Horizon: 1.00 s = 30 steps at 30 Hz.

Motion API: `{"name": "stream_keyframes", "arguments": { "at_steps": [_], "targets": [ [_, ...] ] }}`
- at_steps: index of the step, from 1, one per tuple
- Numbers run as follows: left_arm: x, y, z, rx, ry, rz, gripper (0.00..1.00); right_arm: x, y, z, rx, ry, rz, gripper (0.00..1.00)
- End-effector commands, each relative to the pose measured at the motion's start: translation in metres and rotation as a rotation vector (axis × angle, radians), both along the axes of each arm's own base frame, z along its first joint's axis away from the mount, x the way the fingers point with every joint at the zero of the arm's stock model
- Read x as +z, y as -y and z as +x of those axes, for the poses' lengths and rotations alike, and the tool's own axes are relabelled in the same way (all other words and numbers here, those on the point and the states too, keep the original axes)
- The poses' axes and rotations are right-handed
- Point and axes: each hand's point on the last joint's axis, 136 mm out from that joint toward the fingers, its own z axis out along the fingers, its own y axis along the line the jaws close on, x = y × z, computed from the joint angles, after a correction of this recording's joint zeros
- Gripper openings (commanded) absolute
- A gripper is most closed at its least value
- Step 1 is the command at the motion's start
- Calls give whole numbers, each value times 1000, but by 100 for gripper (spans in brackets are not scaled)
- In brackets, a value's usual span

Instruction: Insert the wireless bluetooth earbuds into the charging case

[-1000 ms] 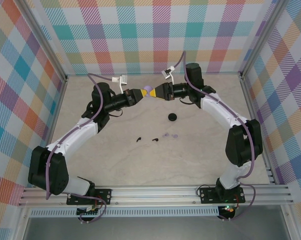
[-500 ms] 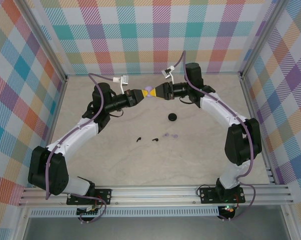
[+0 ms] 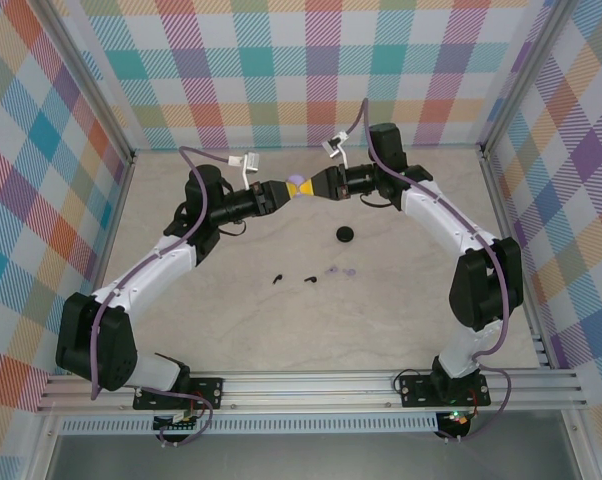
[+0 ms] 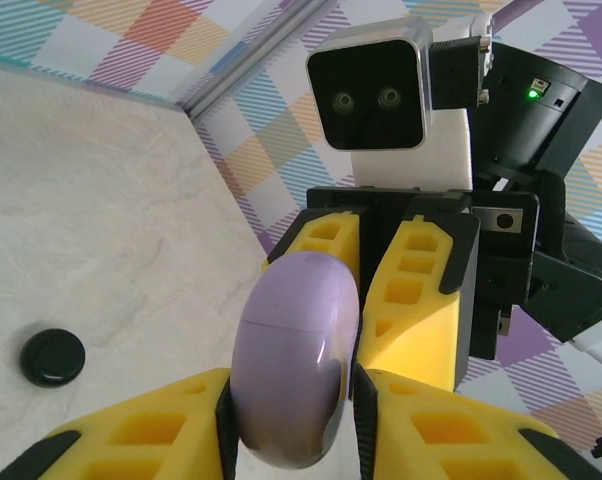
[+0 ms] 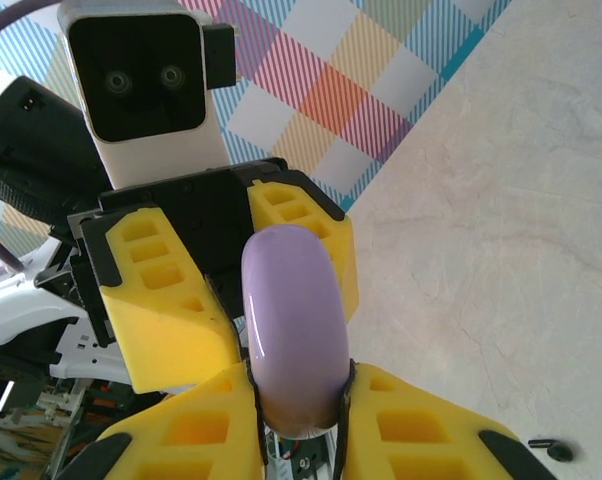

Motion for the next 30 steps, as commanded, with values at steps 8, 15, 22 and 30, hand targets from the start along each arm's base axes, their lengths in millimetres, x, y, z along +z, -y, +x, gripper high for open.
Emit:
{"name": "stream_keyframes", "arguments": {
  "at_steps": [8, 15, 22, 30],
  "targets": [
    [20, 13, -14, -107, 58, -16, 32, 12, -5, -17, 78, 44, 5, 18],
    [18, 15, -18, -136, 51, -15, 14, 11, -5, -15, 66, 47, -14, 20],
    [14, 14, -17, -131, 50, 25, 11, 14, 3, -9, -33, 103, -88, 42],
    [29, 0, -11, -12, 349, 103, 10, 21, 25, -15, -152, 198, -194, 55]
  ]
}}
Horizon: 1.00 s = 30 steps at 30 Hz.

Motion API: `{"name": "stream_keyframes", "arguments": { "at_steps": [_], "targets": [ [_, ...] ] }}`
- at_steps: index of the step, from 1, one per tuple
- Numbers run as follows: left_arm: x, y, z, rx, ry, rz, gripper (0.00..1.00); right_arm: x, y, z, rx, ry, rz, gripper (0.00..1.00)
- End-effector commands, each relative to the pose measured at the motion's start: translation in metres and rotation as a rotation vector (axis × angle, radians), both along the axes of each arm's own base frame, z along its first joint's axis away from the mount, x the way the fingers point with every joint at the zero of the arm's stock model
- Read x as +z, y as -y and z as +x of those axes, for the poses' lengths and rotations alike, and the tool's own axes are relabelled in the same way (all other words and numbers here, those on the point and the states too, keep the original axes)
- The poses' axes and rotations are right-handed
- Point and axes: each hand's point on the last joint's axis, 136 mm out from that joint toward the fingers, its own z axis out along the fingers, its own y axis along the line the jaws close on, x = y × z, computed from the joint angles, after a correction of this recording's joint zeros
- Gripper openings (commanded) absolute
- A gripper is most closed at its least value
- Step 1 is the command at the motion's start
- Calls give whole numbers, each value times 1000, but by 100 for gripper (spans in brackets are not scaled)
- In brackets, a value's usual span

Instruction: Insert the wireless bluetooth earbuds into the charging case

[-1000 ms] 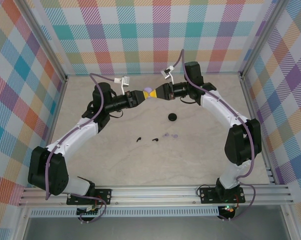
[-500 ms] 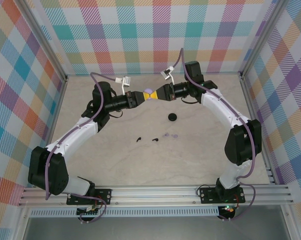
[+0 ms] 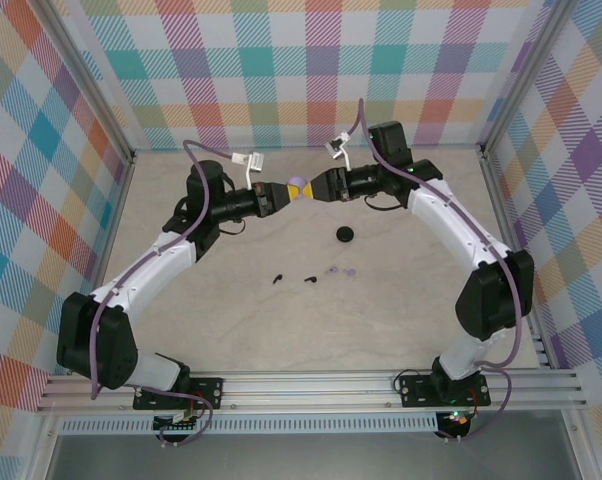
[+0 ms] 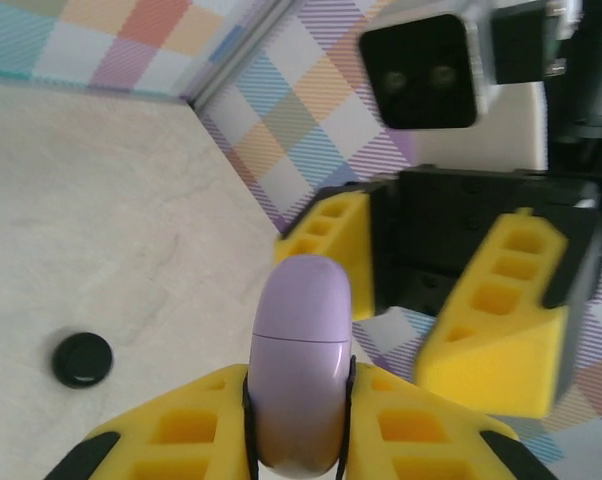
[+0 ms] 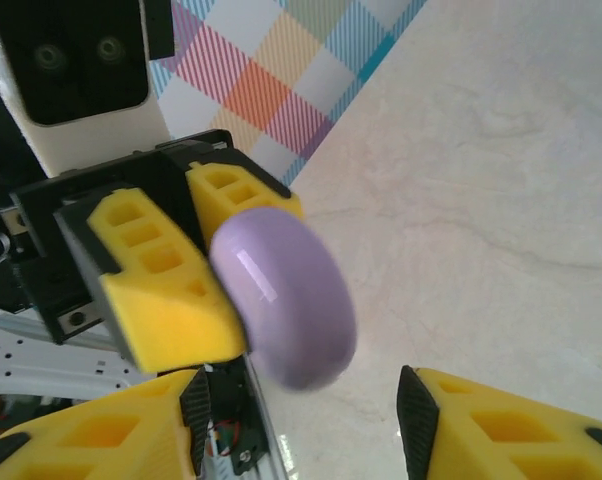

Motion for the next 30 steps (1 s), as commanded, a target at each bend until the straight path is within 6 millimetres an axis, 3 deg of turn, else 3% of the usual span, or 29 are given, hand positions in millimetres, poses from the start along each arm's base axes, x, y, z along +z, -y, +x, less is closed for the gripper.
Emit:
{"name": "stream_keyframes", "arguments": {
  "at_steps": [1, 8, 12, 21, 30],
  "targets": [
    [31, -1, -12, 1, 288, 24, 10, 14, 10, -13, -22, 85, -32, 56],
    [45, 7, -30, -112, 482, 48, 9, 23, 8, -36, 69, 100, 8, 58],
    [50, 11, -35, -137, 523, 33, 7, 23, 9, -39, 76, 121, -3, 59],
    [47, 18, -44, -166, 539, 33, 4, 21, 9, -37, 54, 127, -37, 59],
    [38, 21, -49, -187, 519, 49, 5, 25, 12, -23, -26, 152, -71, 58]
  ]
}}
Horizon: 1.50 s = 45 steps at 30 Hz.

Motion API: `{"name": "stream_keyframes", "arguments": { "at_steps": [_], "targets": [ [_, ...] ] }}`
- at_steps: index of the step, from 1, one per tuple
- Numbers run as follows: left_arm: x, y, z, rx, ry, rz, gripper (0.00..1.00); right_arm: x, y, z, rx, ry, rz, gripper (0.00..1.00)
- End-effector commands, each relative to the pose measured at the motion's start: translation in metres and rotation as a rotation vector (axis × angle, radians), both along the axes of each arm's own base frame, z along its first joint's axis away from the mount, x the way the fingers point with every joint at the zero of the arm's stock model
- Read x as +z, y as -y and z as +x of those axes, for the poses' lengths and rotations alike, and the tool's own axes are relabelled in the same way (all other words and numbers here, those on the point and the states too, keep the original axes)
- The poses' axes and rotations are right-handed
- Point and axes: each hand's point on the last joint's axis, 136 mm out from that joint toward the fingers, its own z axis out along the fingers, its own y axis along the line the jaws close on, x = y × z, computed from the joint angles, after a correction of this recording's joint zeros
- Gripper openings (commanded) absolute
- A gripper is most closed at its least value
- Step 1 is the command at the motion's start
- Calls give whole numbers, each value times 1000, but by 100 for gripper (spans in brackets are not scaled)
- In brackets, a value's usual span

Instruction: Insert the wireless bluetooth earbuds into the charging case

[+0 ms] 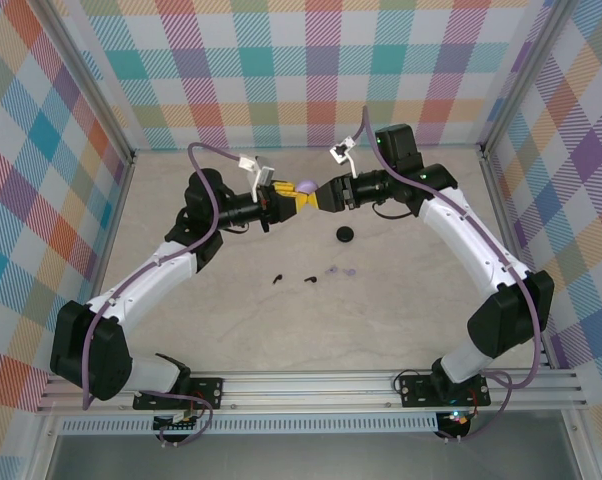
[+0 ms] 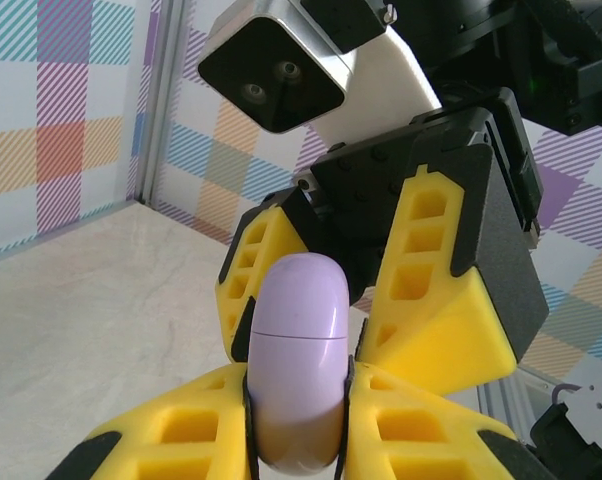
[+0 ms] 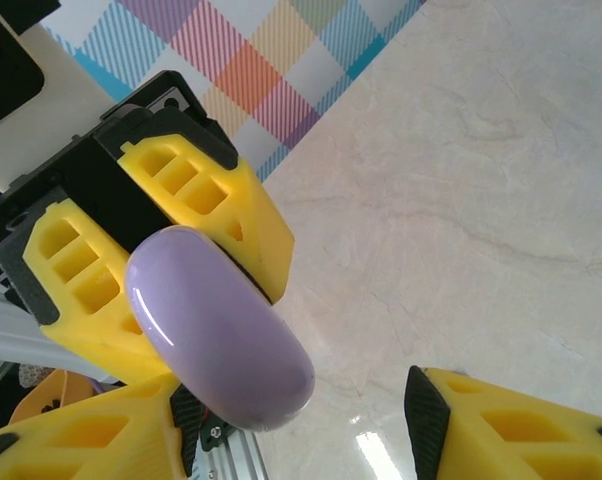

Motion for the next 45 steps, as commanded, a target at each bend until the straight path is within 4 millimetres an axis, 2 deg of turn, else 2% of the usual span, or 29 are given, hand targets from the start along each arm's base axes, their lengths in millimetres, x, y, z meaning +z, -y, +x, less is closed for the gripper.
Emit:
{"name": "stream_keyframes", "arguments": {
  "at_steps": [1, 9, 14, 23, 34, 45],
  "targets": [
    [8, 1, -14, -34, 55, -4, 5, 14, 2, 4, -39, 57, -10, 58],
    [4, -1, -10, -9, 22, -3, 5, 23, -4, -11, 47, 60, 71, 53],
    [4, 0, -9, -8, -18, -5, 5, 27, -4, -14, 75, 66, 111, 54],
    [6, 1, -11, -30, -39, -15, 6, 22, 0, -2, 14, 41, 82, 49],
    [10, 3, -20, -78, -25, -15, 6, 16, 11, 16, -105, 45, 19, 50],
    [9, 4, -20, -85, -33, -7, 6, 22, 12, 10, -91, 57, 28, 51]
  ]
}}
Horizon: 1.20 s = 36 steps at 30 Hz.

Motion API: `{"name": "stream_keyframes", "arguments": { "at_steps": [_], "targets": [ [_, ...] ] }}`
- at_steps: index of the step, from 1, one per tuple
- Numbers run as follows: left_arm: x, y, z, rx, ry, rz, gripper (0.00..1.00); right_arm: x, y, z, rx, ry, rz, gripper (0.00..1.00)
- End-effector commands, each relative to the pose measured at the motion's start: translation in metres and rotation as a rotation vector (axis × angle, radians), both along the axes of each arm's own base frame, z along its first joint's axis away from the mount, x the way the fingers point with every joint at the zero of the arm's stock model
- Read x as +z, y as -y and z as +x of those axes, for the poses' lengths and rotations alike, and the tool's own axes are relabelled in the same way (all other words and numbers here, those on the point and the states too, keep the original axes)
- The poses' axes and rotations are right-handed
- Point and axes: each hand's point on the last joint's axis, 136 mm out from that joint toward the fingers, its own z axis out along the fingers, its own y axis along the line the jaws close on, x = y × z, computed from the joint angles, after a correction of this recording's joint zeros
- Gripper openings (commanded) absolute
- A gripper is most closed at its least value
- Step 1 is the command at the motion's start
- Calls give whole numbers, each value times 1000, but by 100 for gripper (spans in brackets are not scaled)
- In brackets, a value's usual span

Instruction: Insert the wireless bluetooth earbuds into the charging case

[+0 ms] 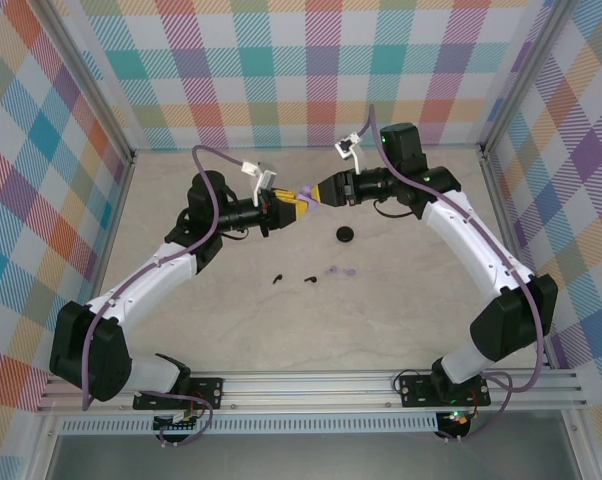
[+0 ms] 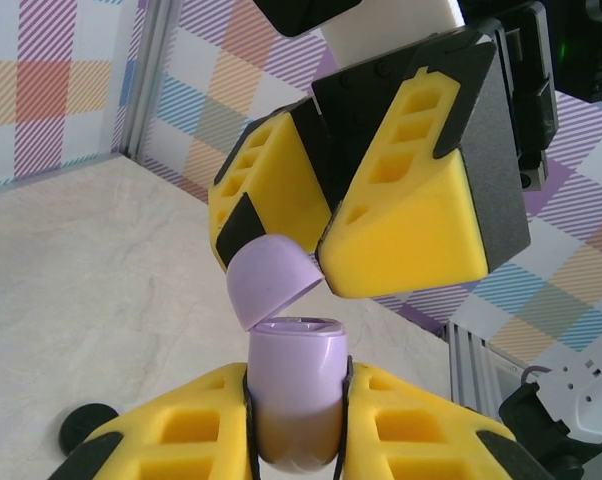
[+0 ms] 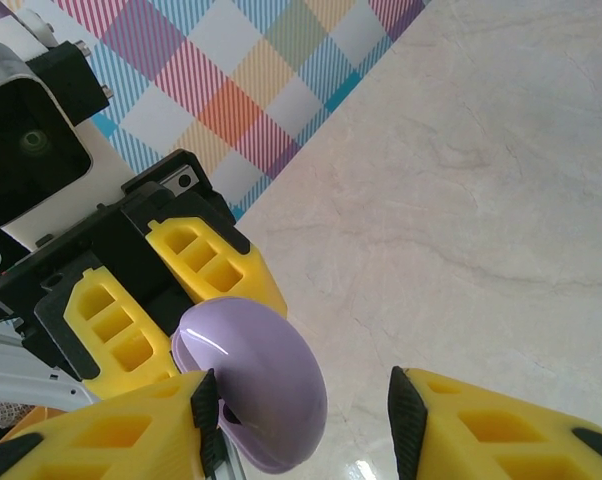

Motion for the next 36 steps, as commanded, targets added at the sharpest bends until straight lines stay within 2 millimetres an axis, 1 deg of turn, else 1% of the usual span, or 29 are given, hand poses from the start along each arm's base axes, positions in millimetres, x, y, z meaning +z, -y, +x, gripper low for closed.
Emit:
{"name": "stream_keyframes", "arguments": {
  "at_steps": [1, 5, 10, 16, 20, 24, 28, 33, 36],
  "targets": [
    [27, 4, -13, -62, 70, -35, 6, 14, 6, -1, -28, 36, -3, 51],
    [27, 4, -14, -63, 69, -36, 6, 9, 12, 6, -83, 30, -38, 54],
    [26, 3, -15, -61, 66, -33, 6, 12, 17, 9, -128, 42, -54, 57],
    [23, 3, -14, -54, 61, -31, 6, 25, 21, -1, -118, 68, -27, 58],
    [25, 2, -14, -52, 64, -37, 6, 33, 24, -12, -71, 66, 30, 58],
    [31, 2, -16, -55, 73, -64, 6, 35, 29, -22, -2, 37, 84, 58],
    [36, 2, -16, -54, 78, -83, 6, 29, 35, -23, 1, 22, 71, 58],
    [36, 1, -14, -39, 59, -110, 6, 5, 53, -17, -81, -26, 17, 57],
    [36, 1, -14, -40, 60, -139, 6, -4, 56, -20, -86, -56, 10, 57]
  ]
}}
